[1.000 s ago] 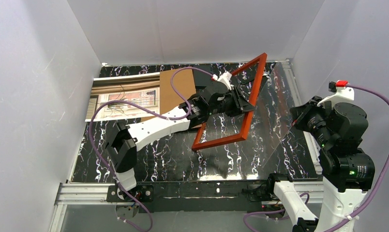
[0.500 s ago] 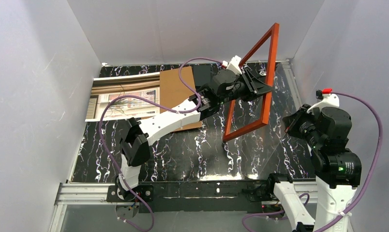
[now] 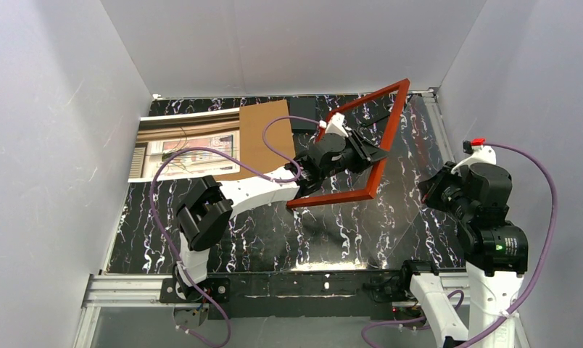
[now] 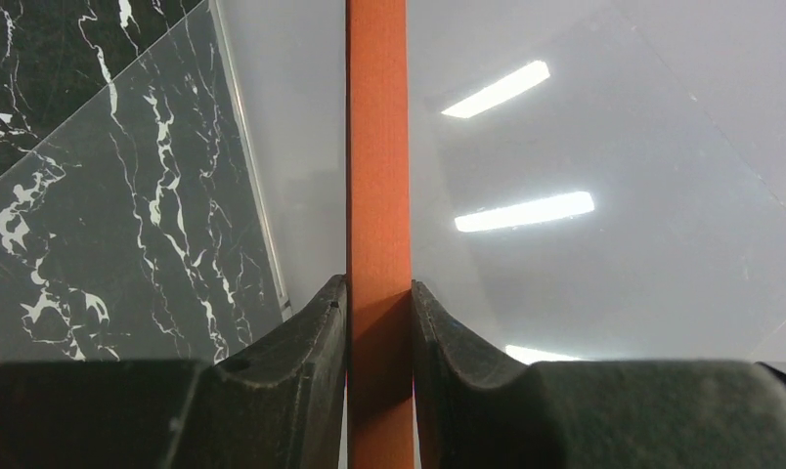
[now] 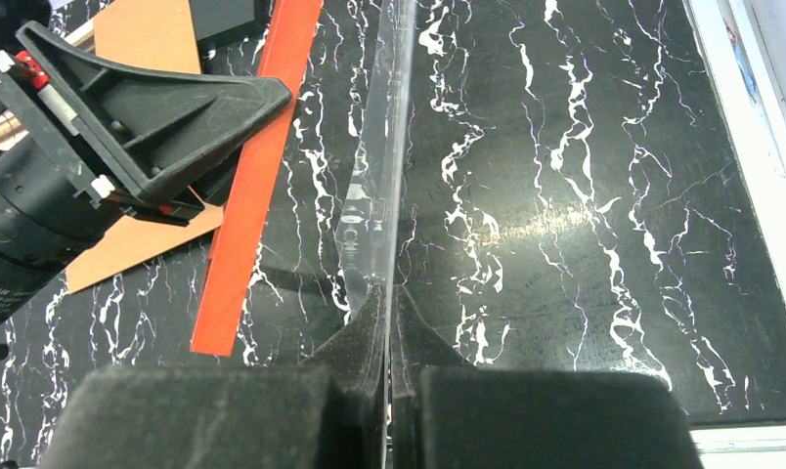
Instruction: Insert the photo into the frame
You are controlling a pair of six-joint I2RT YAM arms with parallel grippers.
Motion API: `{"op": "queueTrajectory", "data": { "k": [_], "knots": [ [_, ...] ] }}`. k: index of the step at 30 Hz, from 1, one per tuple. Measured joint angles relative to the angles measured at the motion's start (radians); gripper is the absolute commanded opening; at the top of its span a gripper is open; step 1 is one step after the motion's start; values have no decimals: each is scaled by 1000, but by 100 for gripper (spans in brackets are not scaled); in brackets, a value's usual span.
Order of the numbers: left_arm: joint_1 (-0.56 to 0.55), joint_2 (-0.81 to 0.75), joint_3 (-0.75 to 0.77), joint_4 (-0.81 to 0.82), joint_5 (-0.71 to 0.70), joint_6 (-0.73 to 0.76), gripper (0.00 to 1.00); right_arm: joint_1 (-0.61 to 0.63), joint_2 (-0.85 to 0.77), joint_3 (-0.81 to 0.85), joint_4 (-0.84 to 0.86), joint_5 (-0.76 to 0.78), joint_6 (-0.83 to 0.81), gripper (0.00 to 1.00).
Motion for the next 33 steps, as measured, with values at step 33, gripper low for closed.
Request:
{"op": "queueTrajectory", "data": {
  "k": [33],
  "knots": [
    [61,-140,71,-206,134,-35,0,0,85,-15,39,-88,14,1]
  ]
}}
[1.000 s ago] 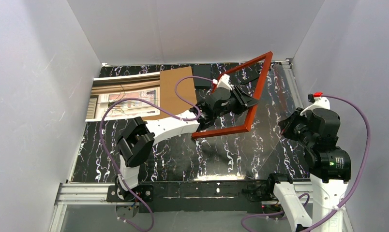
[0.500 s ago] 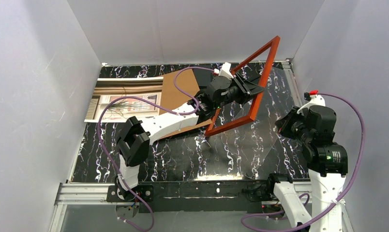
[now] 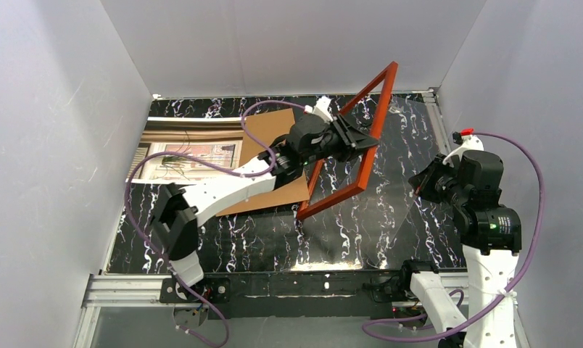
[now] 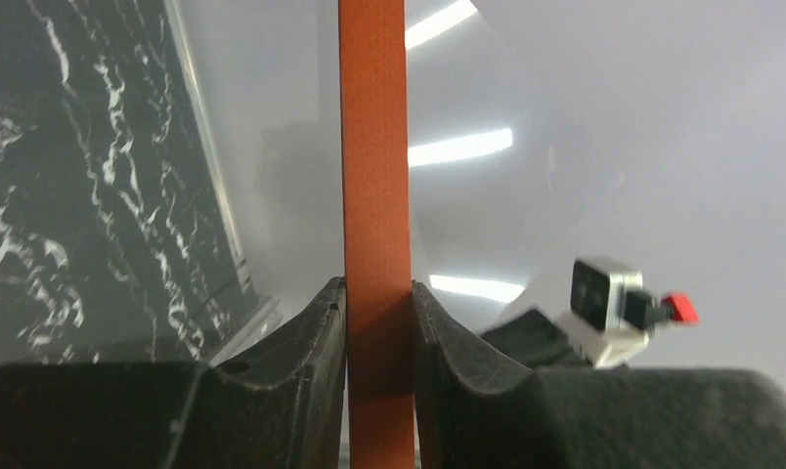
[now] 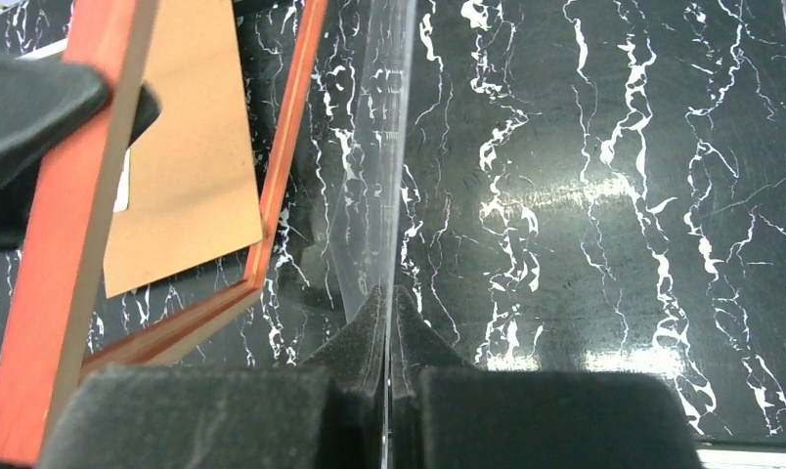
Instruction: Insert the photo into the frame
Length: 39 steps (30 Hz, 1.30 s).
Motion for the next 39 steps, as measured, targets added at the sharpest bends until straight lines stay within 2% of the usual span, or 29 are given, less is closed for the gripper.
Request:
{"op": "queueTrajectory", "data": {
  "k": [7,15,22,30,39],
  "knots": [
    [20,-177,-249,69,-11,18,0,0,18,2,0,-21,-3,1],
    [38,-180,-333,213,-10,-25,0,0,92,122,-21,-69,-26,1],
    [71,-225,-425,328,-16,-84,0,0,125,143,-26,-119,-27,1],
    [158,-369,-535,323,-19,-101,0,0,162,149,-46,-142,-27,1],
    [254,-545,-737,429,-96,-161,0,0,172,149,-47,-155,-28,1]
  ]
}}
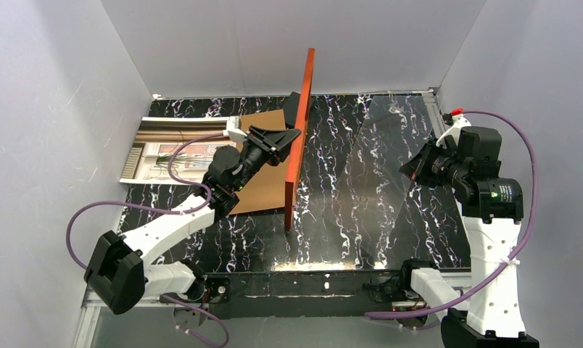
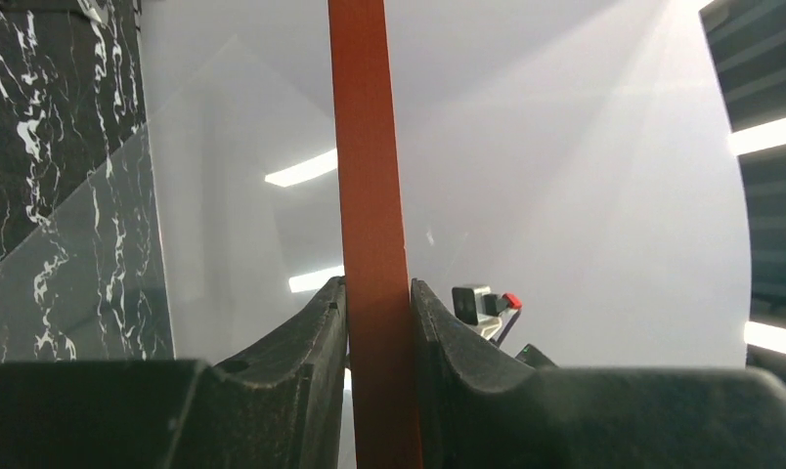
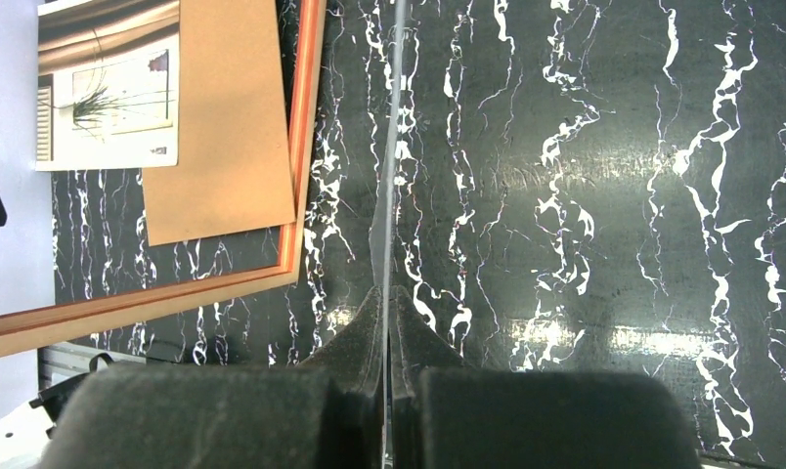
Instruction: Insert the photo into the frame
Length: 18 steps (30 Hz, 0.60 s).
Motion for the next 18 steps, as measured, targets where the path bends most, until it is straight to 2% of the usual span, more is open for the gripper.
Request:
{"op": "queueTrajectory", "data": {
  "k": [13,18],
  "knots": [
    [100,-124,-176,100,-43,-113,0,0,1,0,0,-8,0,1],
    [138,-201,-239,77,-35,-122,0,0,1,0,0,-7,-3,1]
  ]
}}
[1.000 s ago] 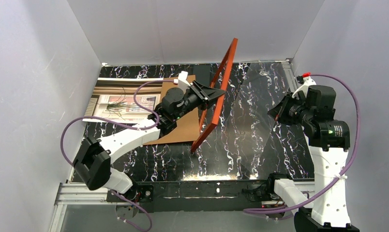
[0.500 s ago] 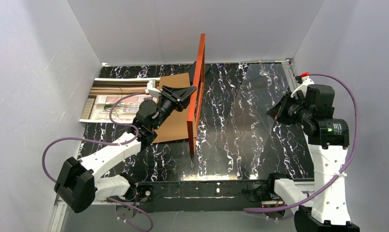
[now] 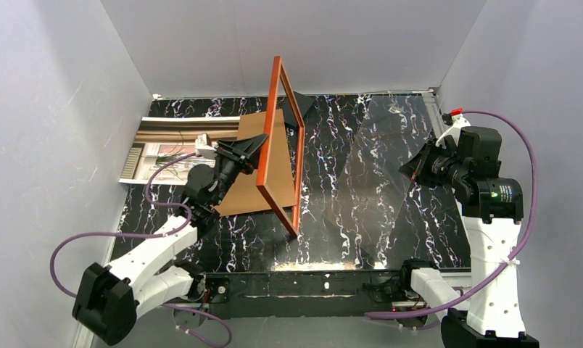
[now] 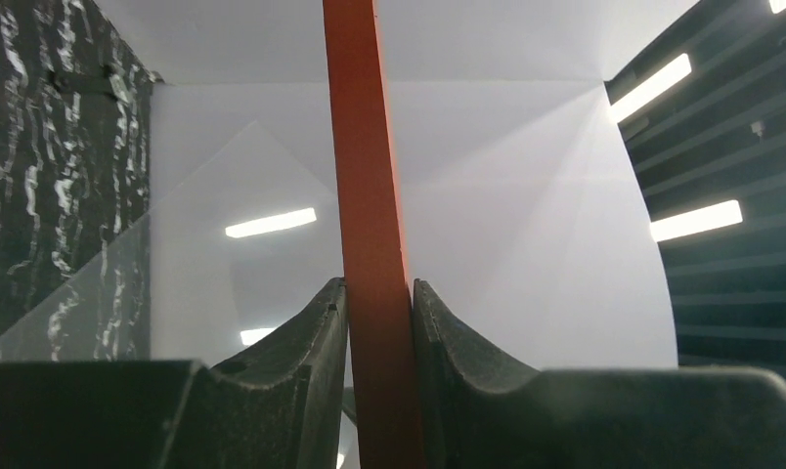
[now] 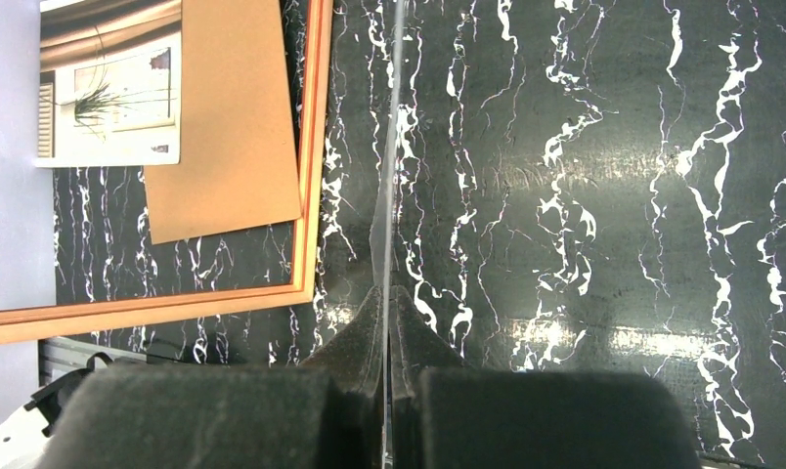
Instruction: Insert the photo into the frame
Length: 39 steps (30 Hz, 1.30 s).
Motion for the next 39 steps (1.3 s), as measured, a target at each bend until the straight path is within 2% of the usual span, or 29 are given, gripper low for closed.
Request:
{"op": "queueTrajectory", "data": {
  "k": [2,5,8,11,15,16,18,25,27,31,33,39],
  "knots": [
    [23,-51,-18,-51,11,11,0,0,0,0,0,0,-1,1],
    [65,-134,-14,-190,22,68,8,0,0,-1,0,0,-4,1],
    [91,-224,46,-433,24,196,17,0,-1,-5,1,0,-6,1],
    [96,-269,116,-635,24,347,30,0,-2,-13,2,-2,-8,1],
    [96,-282,121,-845,35,494,50,0,-4,-23,12,-4,-14,1],
    [96,-275,116,-883,44,513,58,-2,-4,-23,20,0,-14,1],
    [94,-248,92,-951,63,549,65,-3,-7,-23,26,2,-16,1],
    [95,-158,47,-977,99,578,75,-4,-15,-36,34,1,-20,1],
    [96,-141,48,-971,105,594,73,-4,-16,-37,34,3,-22,1],
    [96,-99,72,-1024,113,652,40,-5,-16,-37,33,3,-25,1],
    [95,-68,106,-1078,113,696,29,-5,-16,-35,31,3,-25,1],
    [96,-44,136,-1158,122,798,14,-5,-14,44,-19,-2,-23,1]
  ]
}}
